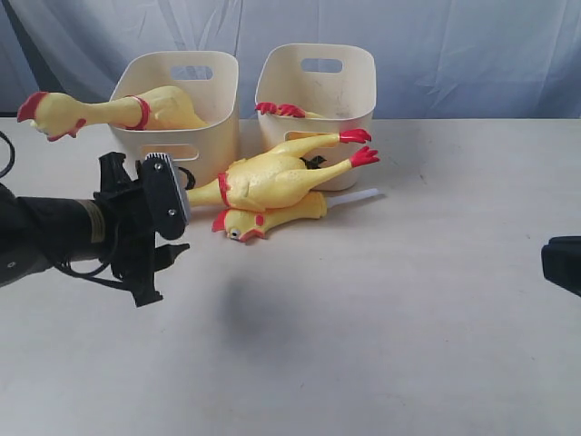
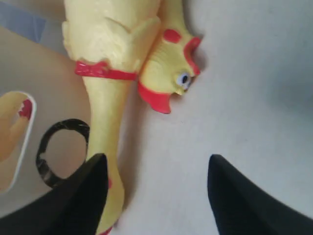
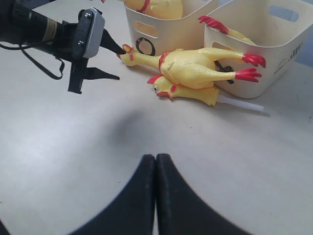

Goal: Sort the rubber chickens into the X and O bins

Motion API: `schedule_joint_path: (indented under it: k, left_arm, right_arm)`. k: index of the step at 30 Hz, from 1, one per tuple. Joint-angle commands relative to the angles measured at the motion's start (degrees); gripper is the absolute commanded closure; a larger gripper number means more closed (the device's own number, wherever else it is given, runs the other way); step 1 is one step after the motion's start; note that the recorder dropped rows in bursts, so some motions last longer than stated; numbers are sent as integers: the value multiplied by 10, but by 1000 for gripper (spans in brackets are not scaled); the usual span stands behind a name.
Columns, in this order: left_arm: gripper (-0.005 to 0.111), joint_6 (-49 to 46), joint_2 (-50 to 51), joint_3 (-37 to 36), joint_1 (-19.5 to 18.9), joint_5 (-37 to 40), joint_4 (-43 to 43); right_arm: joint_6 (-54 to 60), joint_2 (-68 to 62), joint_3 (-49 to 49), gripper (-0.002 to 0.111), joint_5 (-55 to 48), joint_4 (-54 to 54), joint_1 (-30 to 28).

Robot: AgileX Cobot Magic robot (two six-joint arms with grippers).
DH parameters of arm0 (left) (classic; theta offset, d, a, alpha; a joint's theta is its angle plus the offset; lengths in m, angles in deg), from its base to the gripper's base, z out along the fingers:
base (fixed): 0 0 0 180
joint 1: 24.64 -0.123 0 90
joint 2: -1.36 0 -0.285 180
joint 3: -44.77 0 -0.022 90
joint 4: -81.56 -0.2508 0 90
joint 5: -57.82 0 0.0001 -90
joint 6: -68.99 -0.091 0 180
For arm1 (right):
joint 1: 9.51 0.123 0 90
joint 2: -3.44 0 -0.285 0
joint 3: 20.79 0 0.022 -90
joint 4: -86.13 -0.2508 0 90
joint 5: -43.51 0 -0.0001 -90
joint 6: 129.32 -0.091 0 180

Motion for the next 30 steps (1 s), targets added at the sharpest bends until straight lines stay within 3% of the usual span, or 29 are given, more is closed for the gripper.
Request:
schedule_joint_path:
  k: [1,10,24,30]
  left_arm:
    - [49,3,31,31,-20,-38,7]
    - [49,-71,89,77,-24,-20,8]
    - [49,-71,136,125,-25,-19,13]
    - [49,-69,140,133,-51,-12,25]
  right_arm:
    - [0,-2,2,109,4,-5,2]
    - [0,-2,2,109,4,-5,2]
    - [0,-2,2,109,4,-5,2]
    - [0,-2,2,109,4,-5,2]
